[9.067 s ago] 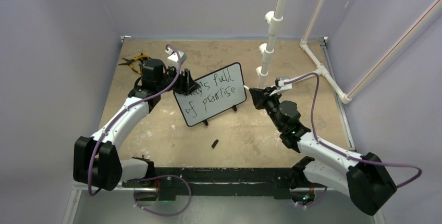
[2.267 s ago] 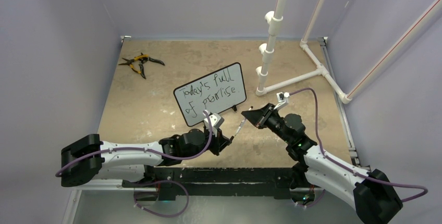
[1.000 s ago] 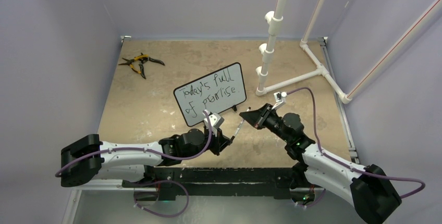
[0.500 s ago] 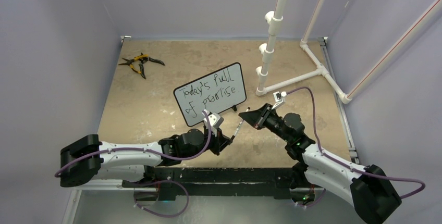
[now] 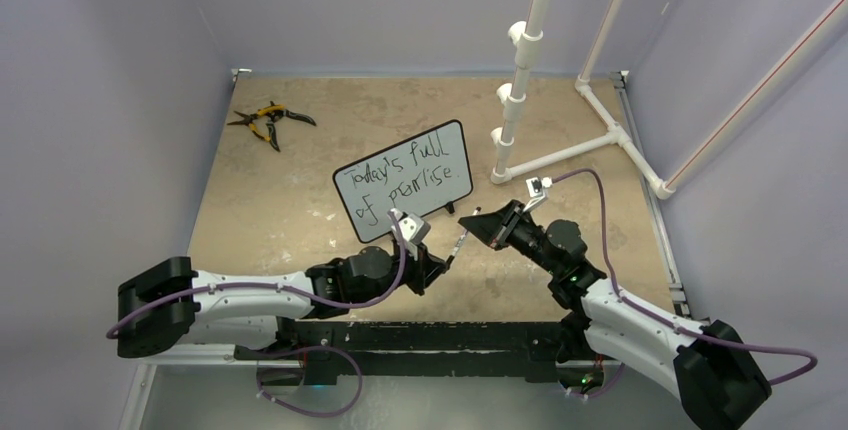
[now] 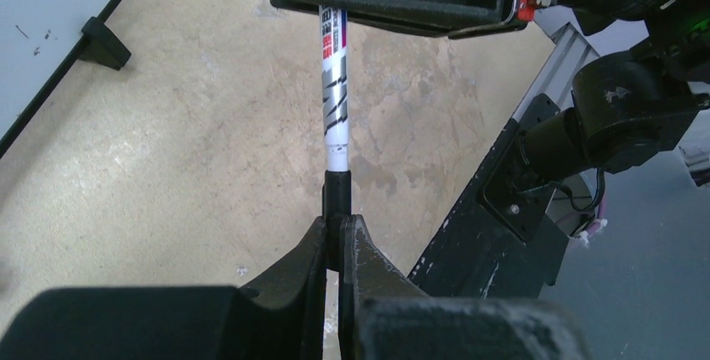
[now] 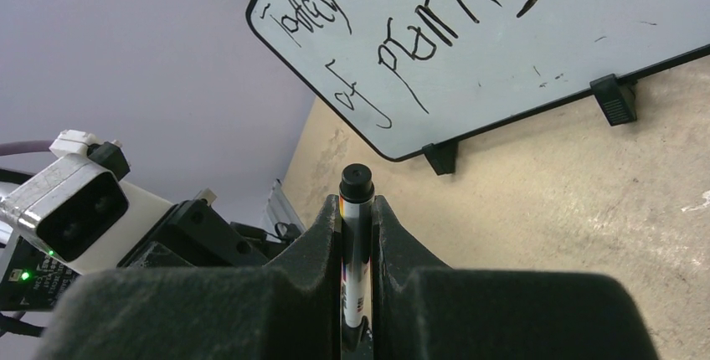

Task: Write a sentence on the whiteboard
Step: Insert the whiteboard marker without the cap into the pen cap.

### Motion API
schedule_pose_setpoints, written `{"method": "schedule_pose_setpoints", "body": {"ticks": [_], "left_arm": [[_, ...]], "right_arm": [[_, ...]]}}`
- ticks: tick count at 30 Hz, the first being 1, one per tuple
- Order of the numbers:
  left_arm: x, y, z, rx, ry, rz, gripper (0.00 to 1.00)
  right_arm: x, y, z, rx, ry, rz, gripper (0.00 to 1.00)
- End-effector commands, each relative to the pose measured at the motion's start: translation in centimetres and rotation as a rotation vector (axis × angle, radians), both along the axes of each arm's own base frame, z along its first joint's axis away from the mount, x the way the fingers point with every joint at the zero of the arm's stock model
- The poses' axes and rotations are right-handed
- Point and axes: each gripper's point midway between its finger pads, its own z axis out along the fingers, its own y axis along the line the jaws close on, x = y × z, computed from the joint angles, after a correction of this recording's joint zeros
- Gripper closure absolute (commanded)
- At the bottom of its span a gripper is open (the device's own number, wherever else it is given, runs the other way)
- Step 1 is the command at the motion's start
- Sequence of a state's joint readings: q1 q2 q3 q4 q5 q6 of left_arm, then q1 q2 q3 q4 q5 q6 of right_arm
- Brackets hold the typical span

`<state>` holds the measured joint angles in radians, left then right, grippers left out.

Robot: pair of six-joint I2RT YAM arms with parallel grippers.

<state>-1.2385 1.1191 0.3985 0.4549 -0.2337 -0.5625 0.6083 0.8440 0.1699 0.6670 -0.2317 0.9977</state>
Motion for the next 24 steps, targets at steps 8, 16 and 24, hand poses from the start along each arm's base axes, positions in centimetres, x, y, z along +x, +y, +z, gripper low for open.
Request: {"method": "schedule_pose_setpoints", "body": {"ticks": [8,16,24], "left_arm": [[2.9,-2.3,5.7,-0.077,-0.134,0.067,1.0],[1.8,-2.3,5.5,-0.047,-0.087,0.014,0.89],[0.2,-0.1,4.4,0.048,-0.03,-0.031,0.47]], "right_arm": [[-1.5,0.3,-0.2,0.026,0.004,0.065,1.0],[-1.3,-0.2,-0.1,0.028,0.0,0.031,1.0],[-1.0,-0.6,-0.2,0.029,0.004,0.0,1.0]]}}
